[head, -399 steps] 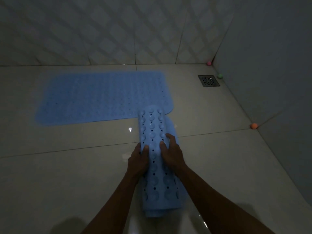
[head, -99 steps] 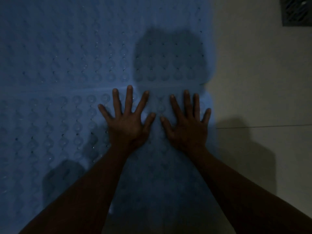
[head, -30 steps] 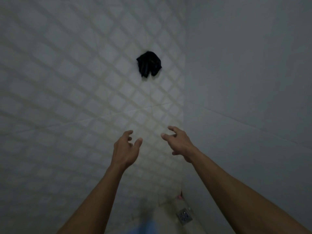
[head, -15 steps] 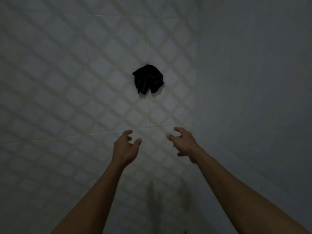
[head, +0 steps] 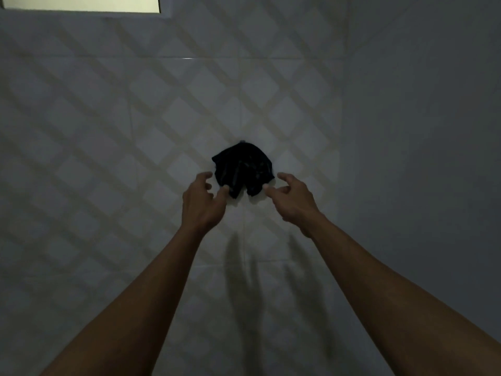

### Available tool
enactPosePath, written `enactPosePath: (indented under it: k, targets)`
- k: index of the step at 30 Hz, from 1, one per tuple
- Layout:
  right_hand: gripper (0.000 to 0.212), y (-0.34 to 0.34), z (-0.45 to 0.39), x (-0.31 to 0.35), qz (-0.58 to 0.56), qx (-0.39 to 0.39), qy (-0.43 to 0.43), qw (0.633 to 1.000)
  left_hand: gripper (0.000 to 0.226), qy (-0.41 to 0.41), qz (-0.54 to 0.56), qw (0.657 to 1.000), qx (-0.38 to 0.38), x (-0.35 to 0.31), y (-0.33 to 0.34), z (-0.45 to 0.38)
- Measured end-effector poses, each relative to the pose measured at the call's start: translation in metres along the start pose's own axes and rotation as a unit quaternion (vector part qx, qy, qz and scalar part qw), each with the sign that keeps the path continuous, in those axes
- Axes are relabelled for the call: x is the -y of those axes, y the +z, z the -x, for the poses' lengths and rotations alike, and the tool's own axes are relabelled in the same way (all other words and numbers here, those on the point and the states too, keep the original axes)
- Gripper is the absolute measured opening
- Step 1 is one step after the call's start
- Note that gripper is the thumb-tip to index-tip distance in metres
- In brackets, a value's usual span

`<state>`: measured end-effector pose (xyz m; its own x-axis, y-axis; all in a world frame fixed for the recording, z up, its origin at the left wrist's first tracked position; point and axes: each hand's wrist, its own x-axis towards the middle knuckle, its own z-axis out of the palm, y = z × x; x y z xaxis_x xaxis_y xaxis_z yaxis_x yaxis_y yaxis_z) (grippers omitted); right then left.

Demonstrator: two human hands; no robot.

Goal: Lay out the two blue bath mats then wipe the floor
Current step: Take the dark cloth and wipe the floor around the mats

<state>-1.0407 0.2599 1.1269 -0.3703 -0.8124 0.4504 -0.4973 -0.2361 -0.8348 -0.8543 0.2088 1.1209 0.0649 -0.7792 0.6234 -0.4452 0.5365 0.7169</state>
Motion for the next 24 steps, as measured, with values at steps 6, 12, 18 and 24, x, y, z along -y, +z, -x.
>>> enactPosePath:
  k: [6, 12, 18, 24]
  targets:
    - [0.068, 0.027, -0.069, 0.003, 0.049, -0.059, -0.062, 0.995, 0.060, 0.063, -0.037, 0.997, -0.027, 0.009, 0.041, -0.073]
    - [0.062, 0.067, -0.118, -0.009, 0.064, -0.102, -0.075, 0.990, 0.057, 0.080, -0.046, 0.995, -0.030, 0.024, 0.076, -0.118]
    - [0.045, 0.098, -0.137, -0.017, 0.053, -0.168, -0.097, 0.980, 0.038, 0.099, -0.044, 0.993, -0.052, 0.033, 0.099, -0.131]
    - [0.031, 0.106, -0.142, -0.009, -0.033, -0.185, -0.083, 0.979, 0.032, 0.087, 0.035, 0.992, -0.079, 0.026, 0.112, -0.132]
